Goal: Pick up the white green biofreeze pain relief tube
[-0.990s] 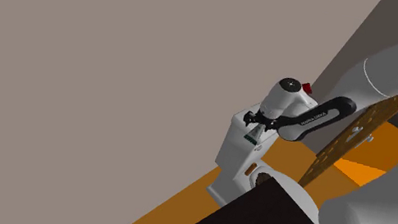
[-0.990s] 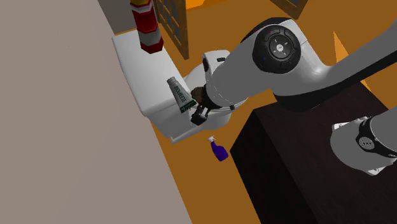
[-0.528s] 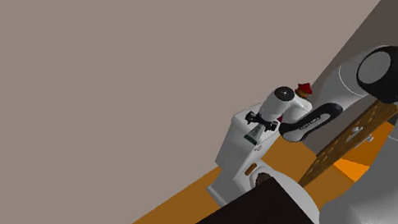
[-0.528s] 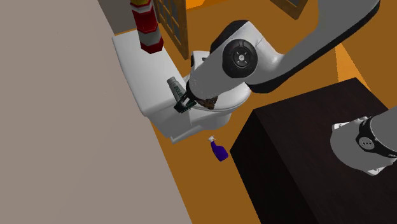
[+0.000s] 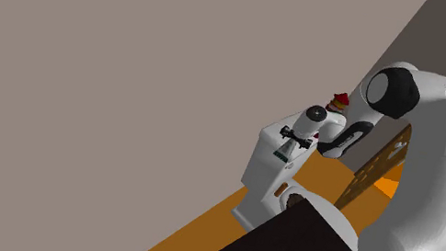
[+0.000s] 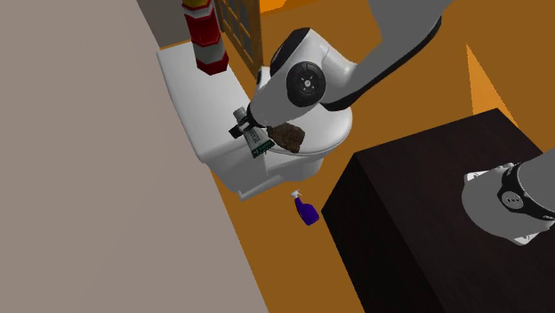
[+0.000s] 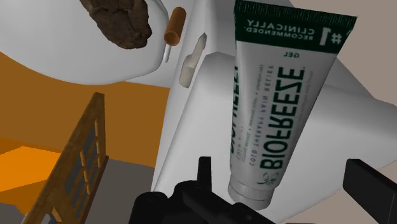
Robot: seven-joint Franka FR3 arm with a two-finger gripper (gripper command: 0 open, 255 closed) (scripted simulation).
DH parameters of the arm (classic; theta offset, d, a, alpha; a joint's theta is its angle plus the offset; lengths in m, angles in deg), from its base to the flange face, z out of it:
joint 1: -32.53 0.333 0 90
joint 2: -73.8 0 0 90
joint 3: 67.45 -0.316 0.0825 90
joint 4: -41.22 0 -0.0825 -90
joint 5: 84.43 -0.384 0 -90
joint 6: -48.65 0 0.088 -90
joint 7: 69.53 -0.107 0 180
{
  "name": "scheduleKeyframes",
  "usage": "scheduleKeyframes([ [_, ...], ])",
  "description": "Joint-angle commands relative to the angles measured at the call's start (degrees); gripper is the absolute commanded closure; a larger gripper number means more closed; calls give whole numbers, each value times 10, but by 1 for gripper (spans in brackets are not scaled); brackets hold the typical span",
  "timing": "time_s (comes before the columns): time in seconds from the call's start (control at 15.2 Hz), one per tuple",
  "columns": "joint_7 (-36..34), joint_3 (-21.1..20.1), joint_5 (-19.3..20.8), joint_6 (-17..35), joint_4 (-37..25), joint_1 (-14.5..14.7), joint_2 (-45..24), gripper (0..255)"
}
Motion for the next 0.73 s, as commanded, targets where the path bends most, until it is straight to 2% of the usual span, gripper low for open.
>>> scheduleKeyframes([
  [0.0, -40, 6, 29, 4, -15, 5, -18, 0],
  [0.26, -102, 9, 81, 8, -42, 8, -51, 0],
  [0.4, -111, 7, 88, 8, -45, 7, -55, 0],
  [0.46, -110, 7, 88, 8, -46, 7, -55, 255],
  [0.66, -113, 8, 91, 8, -45, 7, -55, 255],
])
